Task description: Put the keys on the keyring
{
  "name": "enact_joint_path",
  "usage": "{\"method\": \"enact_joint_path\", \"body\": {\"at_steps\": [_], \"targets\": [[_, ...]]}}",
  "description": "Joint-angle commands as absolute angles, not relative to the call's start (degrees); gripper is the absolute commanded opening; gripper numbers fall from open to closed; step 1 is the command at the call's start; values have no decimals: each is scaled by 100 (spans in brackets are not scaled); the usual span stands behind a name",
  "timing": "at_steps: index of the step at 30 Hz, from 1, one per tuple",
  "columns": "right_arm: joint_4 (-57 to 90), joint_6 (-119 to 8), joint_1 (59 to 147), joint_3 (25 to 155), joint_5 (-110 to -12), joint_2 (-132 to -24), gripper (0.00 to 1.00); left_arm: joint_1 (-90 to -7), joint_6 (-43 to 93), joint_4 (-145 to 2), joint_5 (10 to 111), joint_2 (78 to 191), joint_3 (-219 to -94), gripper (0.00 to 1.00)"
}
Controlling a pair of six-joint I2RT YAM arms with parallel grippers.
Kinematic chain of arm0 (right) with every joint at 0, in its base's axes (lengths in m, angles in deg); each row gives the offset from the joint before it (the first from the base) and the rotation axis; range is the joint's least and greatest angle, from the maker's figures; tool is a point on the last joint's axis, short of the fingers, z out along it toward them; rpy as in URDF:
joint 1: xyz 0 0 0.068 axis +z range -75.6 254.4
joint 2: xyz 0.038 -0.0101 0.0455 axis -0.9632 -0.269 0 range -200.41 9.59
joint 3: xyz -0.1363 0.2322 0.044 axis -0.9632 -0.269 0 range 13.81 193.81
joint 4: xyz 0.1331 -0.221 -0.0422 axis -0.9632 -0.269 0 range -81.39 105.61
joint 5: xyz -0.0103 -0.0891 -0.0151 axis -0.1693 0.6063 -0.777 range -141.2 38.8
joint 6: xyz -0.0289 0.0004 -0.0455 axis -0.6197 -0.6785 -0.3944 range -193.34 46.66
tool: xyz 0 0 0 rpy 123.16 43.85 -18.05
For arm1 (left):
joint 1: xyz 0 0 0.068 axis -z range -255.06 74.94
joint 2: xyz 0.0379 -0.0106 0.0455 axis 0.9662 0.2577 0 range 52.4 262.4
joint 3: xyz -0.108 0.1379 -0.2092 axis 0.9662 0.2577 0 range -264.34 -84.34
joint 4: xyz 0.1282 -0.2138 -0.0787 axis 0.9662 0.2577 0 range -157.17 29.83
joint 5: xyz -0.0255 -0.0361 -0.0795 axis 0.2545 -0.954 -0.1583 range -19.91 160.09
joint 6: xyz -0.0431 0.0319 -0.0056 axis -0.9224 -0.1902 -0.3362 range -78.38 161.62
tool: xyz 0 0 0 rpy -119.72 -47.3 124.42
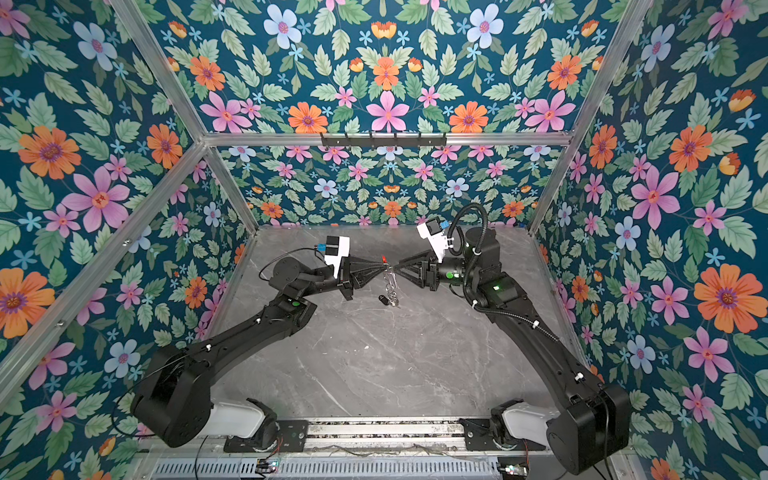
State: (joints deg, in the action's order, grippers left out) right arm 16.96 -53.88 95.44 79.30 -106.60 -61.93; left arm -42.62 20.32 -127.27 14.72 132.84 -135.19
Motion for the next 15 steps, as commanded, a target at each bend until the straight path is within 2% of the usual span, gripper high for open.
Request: {"method": "enact_joint_path", "body": {"at_steps": [1, 15], "targets": [[2404, -4967, 9549, 7912, -10943, -6252, 41, -4264, 1627, -13497, 1499, 13289, -13531, 0], [3169, -4330, 9562, 7823, -11338, -6343, 34, -4263, 1431, -13572, 1516, 13426, -13655, 0]]}}
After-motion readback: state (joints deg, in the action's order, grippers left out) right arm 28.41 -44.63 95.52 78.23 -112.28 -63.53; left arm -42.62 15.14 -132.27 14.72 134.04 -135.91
